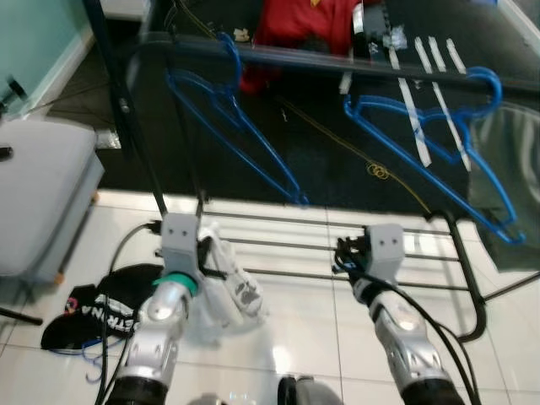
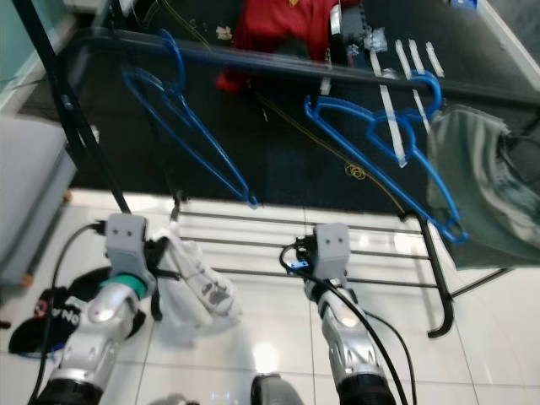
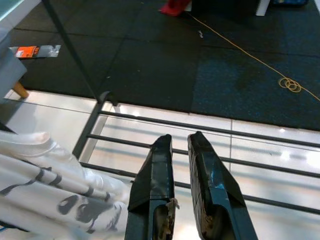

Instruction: Hang hanger

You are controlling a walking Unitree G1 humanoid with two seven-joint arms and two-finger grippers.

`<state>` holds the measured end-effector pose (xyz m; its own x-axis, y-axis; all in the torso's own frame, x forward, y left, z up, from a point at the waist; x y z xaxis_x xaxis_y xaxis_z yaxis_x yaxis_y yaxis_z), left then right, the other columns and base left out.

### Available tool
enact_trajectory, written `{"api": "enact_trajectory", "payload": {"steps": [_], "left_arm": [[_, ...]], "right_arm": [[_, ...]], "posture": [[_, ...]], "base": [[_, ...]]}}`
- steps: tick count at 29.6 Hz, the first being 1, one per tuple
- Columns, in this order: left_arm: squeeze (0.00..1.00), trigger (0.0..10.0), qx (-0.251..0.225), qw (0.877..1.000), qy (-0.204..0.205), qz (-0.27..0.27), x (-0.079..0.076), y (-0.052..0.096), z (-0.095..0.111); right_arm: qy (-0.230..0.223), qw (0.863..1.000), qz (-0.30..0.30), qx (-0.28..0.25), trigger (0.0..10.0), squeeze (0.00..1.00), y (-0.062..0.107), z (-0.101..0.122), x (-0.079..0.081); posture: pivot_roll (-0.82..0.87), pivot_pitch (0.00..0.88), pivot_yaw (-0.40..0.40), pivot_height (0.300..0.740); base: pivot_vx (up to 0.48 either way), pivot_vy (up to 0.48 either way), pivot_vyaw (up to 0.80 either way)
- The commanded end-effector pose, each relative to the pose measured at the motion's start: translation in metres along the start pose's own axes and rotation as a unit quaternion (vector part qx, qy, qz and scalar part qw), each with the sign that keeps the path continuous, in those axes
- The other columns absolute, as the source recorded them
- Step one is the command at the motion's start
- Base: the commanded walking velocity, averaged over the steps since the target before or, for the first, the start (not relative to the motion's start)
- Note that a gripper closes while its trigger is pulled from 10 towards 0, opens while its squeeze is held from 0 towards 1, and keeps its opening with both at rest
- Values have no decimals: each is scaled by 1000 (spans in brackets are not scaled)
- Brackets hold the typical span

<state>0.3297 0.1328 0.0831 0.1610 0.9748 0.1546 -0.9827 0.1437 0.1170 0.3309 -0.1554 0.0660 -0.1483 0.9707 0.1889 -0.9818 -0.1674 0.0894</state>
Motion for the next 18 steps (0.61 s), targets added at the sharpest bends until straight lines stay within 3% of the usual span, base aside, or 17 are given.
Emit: {"api": "enact_trajectory", "payload": {"steps": [1, 14, 18], "left_arm": [[0, 10000, 2, 1000, 0, -1, -2, 3, -4], [0, 10000, 3, 1000, -3, -3, -3, 2, -4], [0, 10000, 2, 1000, -3, -7, -6, 1, -3]], "right_arm": [[-4, 1000, -12, 12, 10000, 0, 6, -9, -7], [-2, 1000, -22, 2, 10000, 0, 8, -6, -9], [-1, 996, -62, -61, 10000, 0, 12, 13, -20]], "posture": [[-34, 111, -3, 740], [-45, 111, 2, 740], [-46, 114, 5, 740]], "base": [[0, 0, 0], [0, 0, 0], [0, 0, 0]]}}
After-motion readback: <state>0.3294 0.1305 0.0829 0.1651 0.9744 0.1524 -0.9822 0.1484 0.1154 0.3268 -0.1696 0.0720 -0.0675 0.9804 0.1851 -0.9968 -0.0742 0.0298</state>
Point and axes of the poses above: a point about 5 cm out from each wrist's last joint towards the gripper, its own y axis pointing back from the gripper into the wrist, its own z axis along the axis of the wrist's last joint, x = y × z, the point moved 3 cm from there along -y, pointing out of the wrist towards the gripper, and after that the axes turned 9 degrees about -y, right-handed, at the moved point
